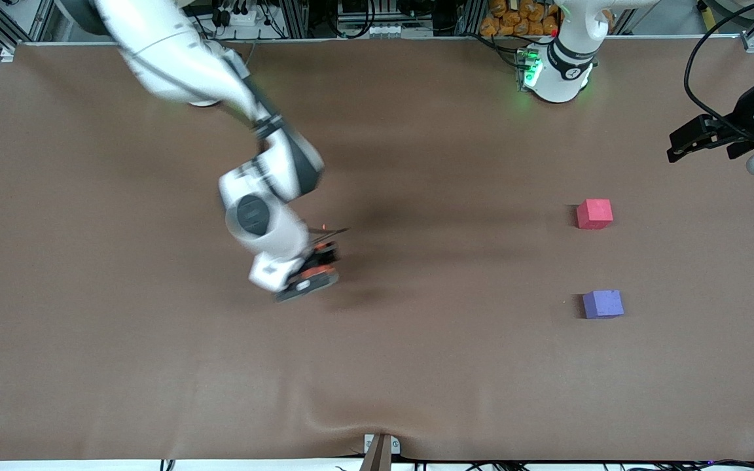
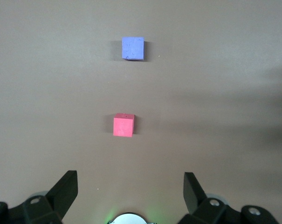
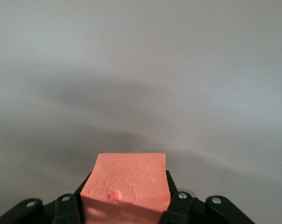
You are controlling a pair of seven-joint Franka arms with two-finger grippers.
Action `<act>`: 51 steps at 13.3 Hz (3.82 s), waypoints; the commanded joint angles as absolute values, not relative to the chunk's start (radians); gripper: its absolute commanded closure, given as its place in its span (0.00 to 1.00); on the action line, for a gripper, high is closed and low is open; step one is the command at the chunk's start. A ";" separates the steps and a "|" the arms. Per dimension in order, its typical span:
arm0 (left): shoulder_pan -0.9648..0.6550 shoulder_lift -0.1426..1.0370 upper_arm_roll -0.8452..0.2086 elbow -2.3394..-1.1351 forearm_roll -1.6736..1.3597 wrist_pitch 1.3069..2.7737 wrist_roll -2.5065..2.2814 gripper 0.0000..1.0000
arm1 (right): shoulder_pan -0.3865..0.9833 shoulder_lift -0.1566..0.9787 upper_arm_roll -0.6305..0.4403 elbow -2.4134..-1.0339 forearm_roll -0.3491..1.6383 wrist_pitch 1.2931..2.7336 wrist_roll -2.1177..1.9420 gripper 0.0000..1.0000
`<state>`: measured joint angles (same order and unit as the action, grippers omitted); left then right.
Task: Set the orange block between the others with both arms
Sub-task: 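Carry the orange cube with the right gripper to the table middle, then release the orange cube and withdraw the right gripper while the left gripper approaches, then lower the left gripper onto the orange cube and close on it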
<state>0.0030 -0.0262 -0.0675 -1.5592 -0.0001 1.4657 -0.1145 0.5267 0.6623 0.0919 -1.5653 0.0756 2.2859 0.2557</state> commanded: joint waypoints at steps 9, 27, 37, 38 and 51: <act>0.012 -0.037 -0.077 -1.557 0.005 1.437 -0.100 0.00 | 0.713 0.856 0.072 -1.373 0.071 2.269 0.678 0.21; -0.317 0.307 -0.143 -1.440 0.003 1.566 -0.520 0.00 | 0.013 0.298 0.038 -1.707 0.009 1.872 0.028 0.00; -0.600 0.603 -0.141 -1.439 0.002 2.031 -0.905 0.00 | -0.100 0.189 0.035 -1.408 0.006 1.480 0.003 0.00; -0.609 0.633 -0.141 -1.439 0.002 2.077 -0.904 0.00 | -0.104 0.166 0.034 -1.405 0.008 1.474 0.003 0.00; -0.683 0.755 -0.140 -1.445 0.014 2.203 -0.845 0.00 | -0.115 0.112 0.038 -1.404 0.002 1.424 0.005 0.00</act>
